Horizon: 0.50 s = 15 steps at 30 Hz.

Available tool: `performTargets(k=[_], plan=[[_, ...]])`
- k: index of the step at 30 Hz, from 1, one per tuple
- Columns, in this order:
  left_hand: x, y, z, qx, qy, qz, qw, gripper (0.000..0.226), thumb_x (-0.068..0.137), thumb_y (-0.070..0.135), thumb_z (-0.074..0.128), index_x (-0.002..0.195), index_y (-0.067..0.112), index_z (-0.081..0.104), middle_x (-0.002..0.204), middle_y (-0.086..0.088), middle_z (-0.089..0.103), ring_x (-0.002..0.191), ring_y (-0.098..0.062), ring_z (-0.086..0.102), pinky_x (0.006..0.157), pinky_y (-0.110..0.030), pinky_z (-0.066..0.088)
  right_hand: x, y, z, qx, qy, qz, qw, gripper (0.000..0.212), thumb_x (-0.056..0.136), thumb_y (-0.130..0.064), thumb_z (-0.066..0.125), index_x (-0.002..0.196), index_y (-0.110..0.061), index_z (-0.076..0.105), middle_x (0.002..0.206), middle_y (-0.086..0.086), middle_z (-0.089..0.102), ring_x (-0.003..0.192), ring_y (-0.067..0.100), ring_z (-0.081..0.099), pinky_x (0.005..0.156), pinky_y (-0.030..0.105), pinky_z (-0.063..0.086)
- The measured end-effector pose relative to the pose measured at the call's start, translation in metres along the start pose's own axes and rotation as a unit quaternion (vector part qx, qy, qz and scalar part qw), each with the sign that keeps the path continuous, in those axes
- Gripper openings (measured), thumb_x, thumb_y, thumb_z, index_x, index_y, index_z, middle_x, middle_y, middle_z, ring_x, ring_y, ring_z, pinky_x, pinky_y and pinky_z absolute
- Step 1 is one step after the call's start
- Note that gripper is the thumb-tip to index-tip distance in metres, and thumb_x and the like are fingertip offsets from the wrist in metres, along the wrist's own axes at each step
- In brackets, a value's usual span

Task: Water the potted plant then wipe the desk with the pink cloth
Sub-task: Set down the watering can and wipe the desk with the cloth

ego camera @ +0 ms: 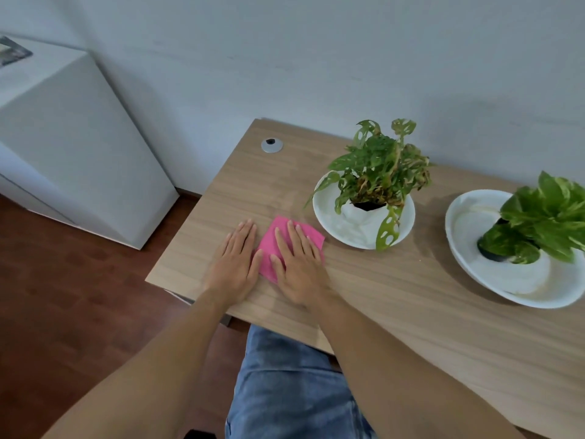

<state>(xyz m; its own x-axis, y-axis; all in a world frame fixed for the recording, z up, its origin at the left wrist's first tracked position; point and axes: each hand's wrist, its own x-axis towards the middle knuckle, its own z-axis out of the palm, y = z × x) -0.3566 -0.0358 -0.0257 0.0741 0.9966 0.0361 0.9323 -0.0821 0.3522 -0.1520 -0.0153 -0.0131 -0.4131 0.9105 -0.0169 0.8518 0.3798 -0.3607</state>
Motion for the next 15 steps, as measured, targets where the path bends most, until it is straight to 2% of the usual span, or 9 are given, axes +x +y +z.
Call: performTargets(k=[5, 8, 15], plan=[[0.011, 0.021, -0.003, -0.003, 0.010, -0.013, 1.000, 0.076, 0.114, 0.058, 0.022, 0.171, 0.010, 0.031, 0.179, -0.010, 0.030, 0.166, -0.023, 0.025, 0.138, -0.045, 0.017, -0.018, 0.017, -0.008, -0.015, -0.018, -0.003, 1.000, 0.068, 0.116, -0.050, 0.016, 0.177, -0.026, 0.001, 0.185, 0.003, -0.008, 0.171, 0.022, -0.010, 0.137, 0.044, -0.002], [0.018, 0.045, 0.003, -0.006, 0.011, 0.022, 1.000, 0.071, 0.113, 0.052, 0.029, 0.168, 0.008, 0.037, 0.174, -0.014, 0.038, 0.162, -0.028, 0.033, 0.137, -0.044, 0.021, -0.030, 0.028, -0.012, -0.020, -0.018, -0.002, 1.000, 0.068, 0.114, -0.051, 0.013, 0.177, -0.026, 0.003, 0.184, 0.003, -0.008, 0.171, 0.022, -0.011, 0.138, 0.045, 0.000], [0.028, 0.092, 0.023, -0.014, -0.013, 0.081, 0.996, 0.067, 0.114, 0.048, 0.032, 0.169, 0.011, 0.035, 0.177, -0.011, 0.034, 0.166, -0.027, 0.028, 0.137, -0.049, 0.021, -0.072, 0.068, -0.027, -0.020, -0.009, 0.013, 1.000, 0.066, 0.116, -0.051, 0.019, 0.177, -0.030, 0.008, 0.185, -0.001, -0.002, 0.171, 0.018, -0.005, 0.138, 0.045, 0.002]])
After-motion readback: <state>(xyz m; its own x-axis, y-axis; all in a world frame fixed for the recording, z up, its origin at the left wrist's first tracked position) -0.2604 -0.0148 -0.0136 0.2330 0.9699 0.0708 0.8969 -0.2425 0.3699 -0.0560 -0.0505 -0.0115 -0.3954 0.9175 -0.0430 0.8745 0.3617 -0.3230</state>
